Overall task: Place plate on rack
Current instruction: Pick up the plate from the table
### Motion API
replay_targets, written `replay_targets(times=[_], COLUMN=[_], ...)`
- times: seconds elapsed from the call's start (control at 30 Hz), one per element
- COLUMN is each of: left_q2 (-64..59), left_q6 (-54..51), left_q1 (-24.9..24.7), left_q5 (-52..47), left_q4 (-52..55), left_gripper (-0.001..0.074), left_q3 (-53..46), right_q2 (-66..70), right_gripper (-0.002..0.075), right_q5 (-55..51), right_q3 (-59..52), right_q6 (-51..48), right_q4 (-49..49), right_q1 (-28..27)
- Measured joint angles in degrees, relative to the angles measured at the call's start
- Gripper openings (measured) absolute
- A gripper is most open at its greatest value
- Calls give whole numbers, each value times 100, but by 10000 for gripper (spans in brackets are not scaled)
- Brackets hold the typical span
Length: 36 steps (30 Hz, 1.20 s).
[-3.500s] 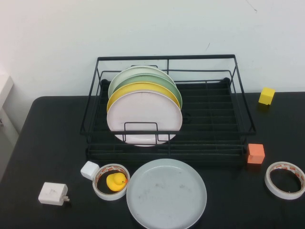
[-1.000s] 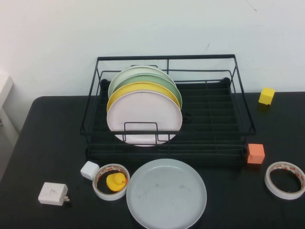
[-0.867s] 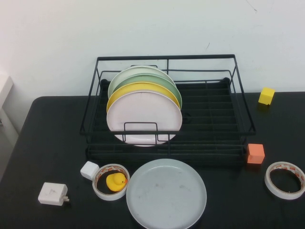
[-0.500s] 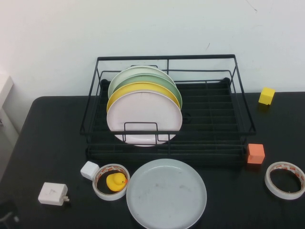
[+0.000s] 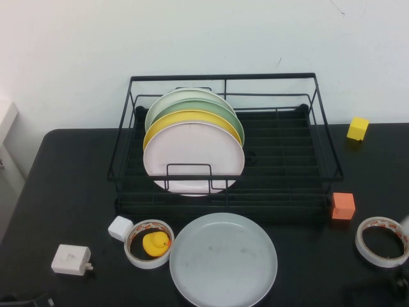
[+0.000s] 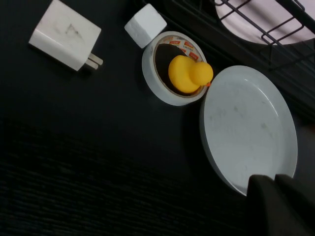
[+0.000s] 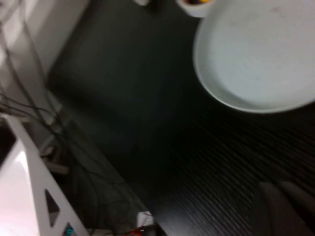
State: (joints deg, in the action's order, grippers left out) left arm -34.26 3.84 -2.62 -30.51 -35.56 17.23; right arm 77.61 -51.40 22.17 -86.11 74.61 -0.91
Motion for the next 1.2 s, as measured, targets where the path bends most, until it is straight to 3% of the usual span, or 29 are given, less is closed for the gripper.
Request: replay_targets(times=[0.17, 0.47, 0.67, 0.8, 0.97, 1.07, 1.2], left_q2=[0, 0, 0, 0, 0, 0, 0], left_q6=[-52, -67, -77, -77, -77, -77, -77], left_q1=[0, 0, 0, 0, 0, 0, 0], left_q5=[-133, -149, -149, -149, -149, -149, -149], left_q4=[-35, -35, -35, -35, -35, -35, -35], left_gripper=[-1, -2, -2, -2, -2, -2, -2], left_q3=[0, 0, 0, 0, 0, 0, 0], right_q2=[1028, 1609, 2039, 2545, 3044, 3117, 3237], right_gripper=[-2, -2, 16, 158, 407, 463, 481], right_q5=[180, 1937, 2319, 2072, 1852, 1945, 2114], right_q3=[617, 1818, 2466, 2776, 3012, 3047, 3057], right_q6=[28, 1435, 1877, 2100, 2326, 2352, 2399], right_q4=[306, -188, -247, -269, -355, -394, -394], right_q1=[430, 2331, 2438, 2438, 2438, 2438, 2380])
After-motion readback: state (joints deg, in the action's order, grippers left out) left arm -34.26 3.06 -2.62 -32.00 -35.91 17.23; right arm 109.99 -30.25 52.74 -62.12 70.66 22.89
